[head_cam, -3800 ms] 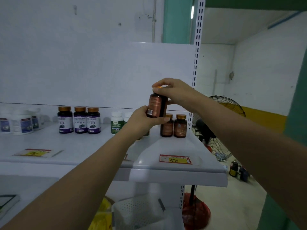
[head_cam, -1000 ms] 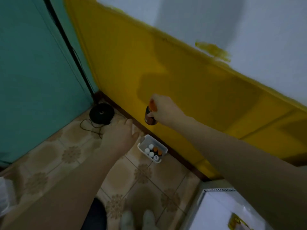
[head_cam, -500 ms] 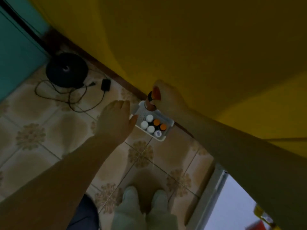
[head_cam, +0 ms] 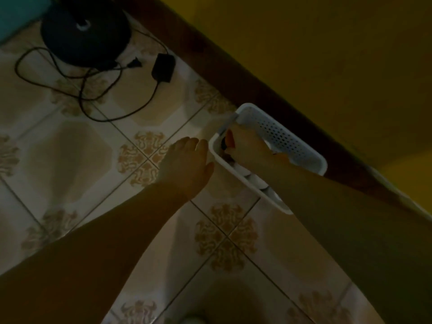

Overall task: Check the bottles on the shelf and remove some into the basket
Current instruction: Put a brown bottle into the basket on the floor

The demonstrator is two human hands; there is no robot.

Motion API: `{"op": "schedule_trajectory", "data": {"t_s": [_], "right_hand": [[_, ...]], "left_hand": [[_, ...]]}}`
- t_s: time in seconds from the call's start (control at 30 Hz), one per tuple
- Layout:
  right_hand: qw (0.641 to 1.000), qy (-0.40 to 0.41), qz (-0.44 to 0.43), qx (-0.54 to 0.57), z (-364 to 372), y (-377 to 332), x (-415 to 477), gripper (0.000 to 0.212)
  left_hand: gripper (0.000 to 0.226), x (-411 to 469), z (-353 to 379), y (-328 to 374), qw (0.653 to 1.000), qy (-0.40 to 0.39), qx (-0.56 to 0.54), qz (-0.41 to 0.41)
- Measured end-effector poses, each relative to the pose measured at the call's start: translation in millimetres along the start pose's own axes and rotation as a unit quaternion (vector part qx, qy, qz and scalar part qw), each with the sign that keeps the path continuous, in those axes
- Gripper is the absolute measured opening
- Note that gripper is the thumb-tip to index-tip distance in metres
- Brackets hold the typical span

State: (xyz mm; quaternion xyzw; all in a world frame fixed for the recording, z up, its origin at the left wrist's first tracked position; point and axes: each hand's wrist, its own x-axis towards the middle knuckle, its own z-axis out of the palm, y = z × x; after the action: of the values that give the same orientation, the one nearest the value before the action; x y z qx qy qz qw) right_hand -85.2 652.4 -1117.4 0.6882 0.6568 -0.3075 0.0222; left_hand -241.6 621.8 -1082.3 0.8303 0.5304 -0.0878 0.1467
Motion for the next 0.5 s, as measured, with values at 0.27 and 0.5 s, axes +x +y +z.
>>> {"op": "schedule_trajectory", "data": {"t_s": [0.27,0.5], "right_hand": [[0.998,-0.009,-0.032,-0.060,8.0,2.3,2.5,0.038],[0.999,-0.002,-0.017,-0.052,-104.3,-49.6,-85.0,0.032]], "left_hand": [[0.052,0.2,7.1,-9.6,1.000,-0.022,0.012,-0.009],[0.050,-63.4,-109.7,16.5,0.999,-0.043,0.030,-0.011]]}}
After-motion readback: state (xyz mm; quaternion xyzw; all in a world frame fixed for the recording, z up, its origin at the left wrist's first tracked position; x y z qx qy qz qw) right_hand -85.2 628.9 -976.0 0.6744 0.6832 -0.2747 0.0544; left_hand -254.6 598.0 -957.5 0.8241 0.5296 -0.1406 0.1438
